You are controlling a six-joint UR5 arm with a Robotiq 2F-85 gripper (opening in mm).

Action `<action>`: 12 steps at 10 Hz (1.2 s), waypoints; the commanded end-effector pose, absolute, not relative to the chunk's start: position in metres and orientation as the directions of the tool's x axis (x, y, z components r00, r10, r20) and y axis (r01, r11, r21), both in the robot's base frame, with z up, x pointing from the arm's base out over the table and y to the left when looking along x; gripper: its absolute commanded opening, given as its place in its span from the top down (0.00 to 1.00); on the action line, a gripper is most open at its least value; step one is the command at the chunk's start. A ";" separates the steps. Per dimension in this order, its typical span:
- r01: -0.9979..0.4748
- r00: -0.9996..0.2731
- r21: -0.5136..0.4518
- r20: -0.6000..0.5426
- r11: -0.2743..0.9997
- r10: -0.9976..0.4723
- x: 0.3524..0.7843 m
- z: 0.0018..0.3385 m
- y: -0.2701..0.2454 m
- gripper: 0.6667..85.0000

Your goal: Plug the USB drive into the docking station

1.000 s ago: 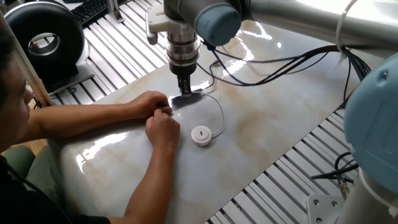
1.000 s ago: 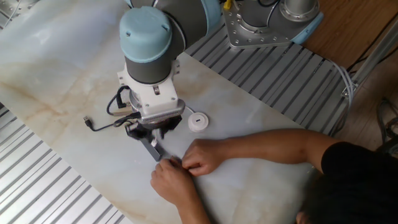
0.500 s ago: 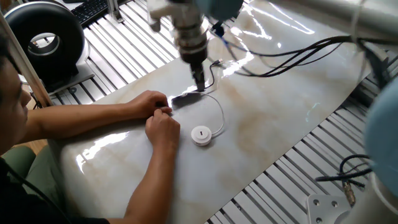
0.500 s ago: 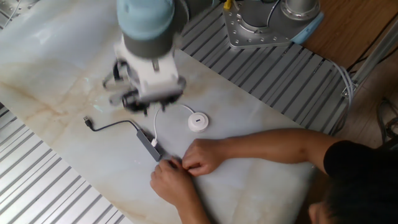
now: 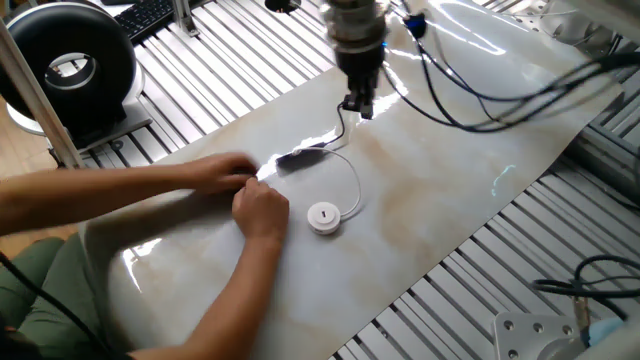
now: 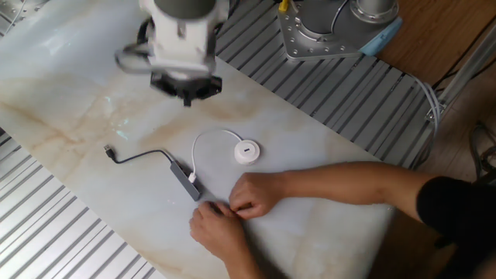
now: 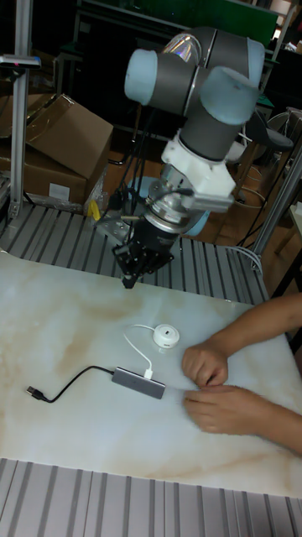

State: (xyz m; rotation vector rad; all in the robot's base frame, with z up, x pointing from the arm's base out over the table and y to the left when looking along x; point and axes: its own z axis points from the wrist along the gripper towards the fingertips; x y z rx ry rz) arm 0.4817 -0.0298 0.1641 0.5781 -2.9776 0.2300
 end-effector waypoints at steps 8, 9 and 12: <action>-0.038 -0.995 -0.045 0.094 0.998 -0.034 0.471 0.153 -0.026 0.99; -0.018 -0.996 -0.017 0.091 1.000 -0.017 0.471 0.152 -0.021 0.99; 0.002 -0.995 -0.068 0.104 0.998 0.009 0.481 0.142 -0.026 0.99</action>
